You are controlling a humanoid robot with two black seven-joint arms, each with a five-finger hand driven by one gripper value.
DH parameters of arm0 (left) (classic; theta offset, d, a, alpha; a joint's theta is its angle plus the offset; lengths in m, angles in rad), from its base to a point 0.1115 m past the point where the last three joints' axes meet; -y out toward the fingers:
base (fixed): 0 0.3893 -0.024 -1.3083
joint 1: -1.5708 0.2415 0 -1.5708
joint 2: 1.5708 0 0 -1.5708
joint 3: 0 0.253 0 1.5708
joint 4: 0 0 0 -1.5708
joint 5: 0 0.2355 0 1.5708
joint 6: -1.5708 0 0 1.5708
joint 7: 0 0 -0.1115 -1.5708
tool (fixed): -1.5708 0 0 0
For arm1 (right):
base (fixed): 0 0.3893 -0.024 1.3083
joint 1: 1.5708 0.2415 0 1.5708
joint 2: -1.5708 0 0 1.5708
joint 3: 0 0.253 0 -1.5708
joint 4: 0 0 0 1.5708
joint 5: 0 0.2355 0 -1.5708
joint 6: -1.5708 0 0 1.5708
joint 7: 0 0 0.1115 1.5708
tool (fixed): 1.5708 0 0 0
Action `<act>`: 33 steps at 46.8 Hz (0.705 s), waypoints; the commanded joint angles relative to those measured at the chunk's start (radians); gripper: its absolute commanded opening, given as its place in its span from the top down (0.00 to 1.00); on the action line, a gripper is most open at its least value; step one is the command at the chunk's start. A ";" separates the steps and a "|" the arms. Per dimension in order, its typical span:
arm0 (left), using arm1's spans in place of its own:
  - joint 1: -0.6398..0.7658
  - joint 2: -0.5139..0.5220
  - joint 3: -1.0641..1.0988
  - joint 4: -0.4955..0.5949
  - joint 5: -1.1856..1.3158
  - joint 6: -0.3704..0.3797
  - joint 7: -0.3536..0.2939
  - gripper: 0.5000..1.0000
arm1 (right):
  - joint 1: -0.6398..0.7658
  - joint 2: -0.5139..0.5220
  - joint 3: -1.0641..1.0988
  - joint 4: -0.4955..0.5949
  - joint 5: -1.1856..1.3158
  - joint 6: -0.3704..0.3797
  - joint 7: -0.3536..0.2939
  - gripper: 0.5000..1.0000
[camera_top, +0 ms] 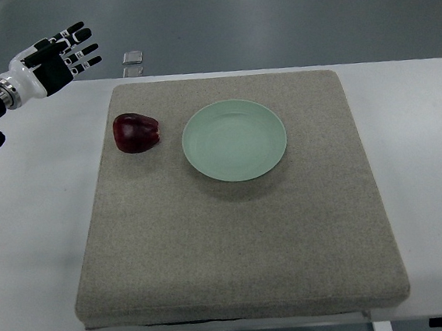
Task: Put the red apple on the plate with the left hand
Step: 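Move the open left hand toward the dark red apple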
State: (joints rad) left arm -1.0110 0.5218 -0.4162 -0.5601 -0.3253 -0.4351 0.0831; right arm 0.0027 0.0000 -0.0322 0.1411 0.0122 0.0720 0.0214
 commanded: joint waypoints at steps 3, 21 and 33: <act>0.000 -0.002 0.000 0.000 0.000 -0.001 -0.002 0.00 | 0.000 0.000 0.000 0.000 0.000 0.000 0.000 0.14; -0.015 0.004 0.016 -0.009 0.067 -0.005 -0.014 0.01 | 0.000 0.000 0.000 0.000 0.000 0.000 0.000 0.14; -0.034 0.105 0.014 -0.113 0.627 -0.036 -0.196 0.02 | -0.001 0.000 0.000 0.000 0.000 0.000 0.000 0.14</act>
State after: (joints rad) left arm -1.0444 0.5838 -0.4003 -0.6169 0.1716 -0.4709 -0.0480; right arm 0.0026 0.0000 -0.0322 0.1412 0.0122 0.0720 0.0215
